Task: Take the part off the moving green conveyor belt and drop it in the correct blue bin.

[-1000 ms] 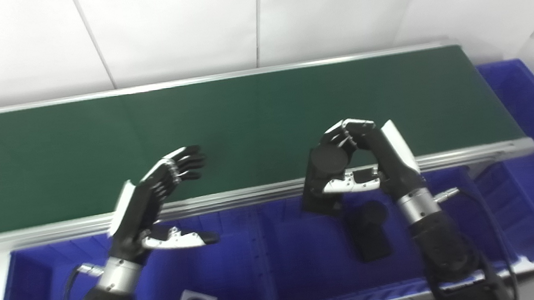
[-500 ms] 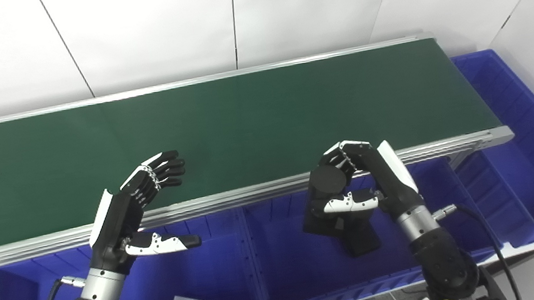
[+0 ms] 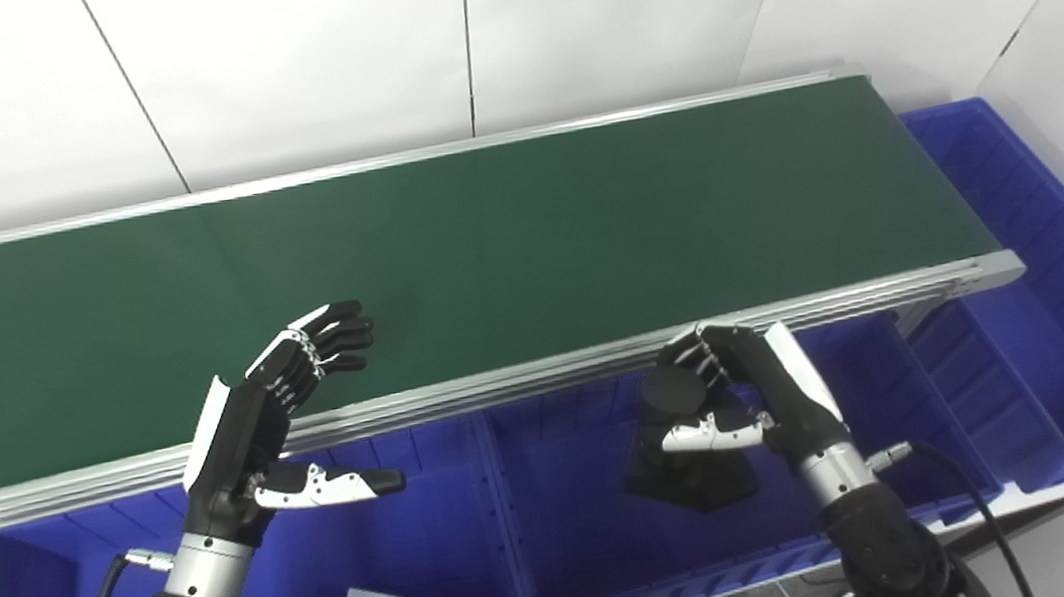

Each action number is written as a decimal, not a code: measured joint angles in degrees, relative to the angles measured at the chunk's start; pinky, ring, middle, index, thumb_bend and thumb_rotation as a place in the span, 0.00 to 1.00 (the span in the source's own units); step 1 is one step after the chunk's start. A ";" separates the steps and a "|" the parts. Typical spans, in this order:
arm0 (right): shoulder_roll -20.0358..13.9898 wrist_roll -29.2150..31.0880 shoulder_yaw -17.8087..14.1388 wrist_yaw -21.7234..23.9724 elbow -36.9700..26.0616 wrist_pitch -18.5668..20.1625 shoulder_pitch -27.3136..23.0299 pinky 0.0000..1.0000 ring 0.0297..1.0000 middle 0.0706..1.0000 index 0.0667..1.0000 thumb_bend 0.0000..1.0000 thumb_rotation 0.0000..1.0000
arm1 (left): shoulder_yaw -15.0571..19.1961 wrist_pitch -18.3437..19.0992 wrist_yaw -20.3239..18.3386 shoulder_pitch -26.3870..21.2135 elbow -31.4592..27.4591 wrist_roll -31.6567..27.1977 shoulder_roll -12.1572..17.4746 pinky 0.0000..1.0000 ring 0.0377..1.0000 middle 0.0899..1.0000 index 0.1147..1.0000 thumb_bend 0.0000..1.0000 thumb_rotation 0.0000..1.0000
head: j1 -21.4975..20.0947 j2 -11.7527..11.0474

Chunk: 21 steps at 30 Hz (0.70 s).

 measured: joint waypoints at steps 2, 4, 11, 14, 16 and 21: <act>0.03 0.07 0.04 -0.01 0.00 0.00 0.04 0.31 0.35 0.40 0.48 0.53 0.00 | 0.05 0.08 0.00 0.04 -0.02 0.00 0.00 0.71 0.76 0.77 0.78 1.00 0.18 | 0.00 0.00; 0.03 -0.12 0.23 -0.23 0.01 0.00 0.04 0.37 0.43 0.43 0.47 0.53 0.00 | 0.04 0.15 -0.01 0.12 -0.09 0.02 0.00 0.71 0.76 0.77 0.78 1.00 0.17 | 0.09 -0.09; -0.52 -0.68 1.52 -0.98 1.67 -2.06 0.04 0.64 0.74 0.76 0.70 0.96 0.23 | 0.03 0.30 -0.33 0.49 -0.86 0.08 0.00 0.70 0.76 0.77 0.78 1.00 0.17 | 0.88 0.09; -1.10 -0.75 1.80 -1.25 1.92 -3.97 0.09 0.70 0.78 0.80 0.74 0.99 0.27 | 0.05 0.37 -0.35 0.53 -1.02 0.10 -0.01 0.70 0.76 0.76 0.78 1.00 0.18 | 1.05 0.00; -1.34 -0.90 1.82 -1.48 1.91 -4.39 0.06 0.71 0.79 0.82 0.75 1.00 0.29 | 0.04 0.40 -0.35 0.54 -1.05 0.26 -0.04 0.70 0.76 0.76 0.77 1.00 0.17 | 1.23 -0.09; -1.39 -1.00 2.10 -1.94 1.91 -4.52 0.09 0.70 0.80 0.83 0.76 1.00 0.30 | 0.03 0.40 -0.35 0.57 -1.05 0.26 -0.20 0.70 0.76 0.76 0.78 1.00 0.17 | 1.49 -0.17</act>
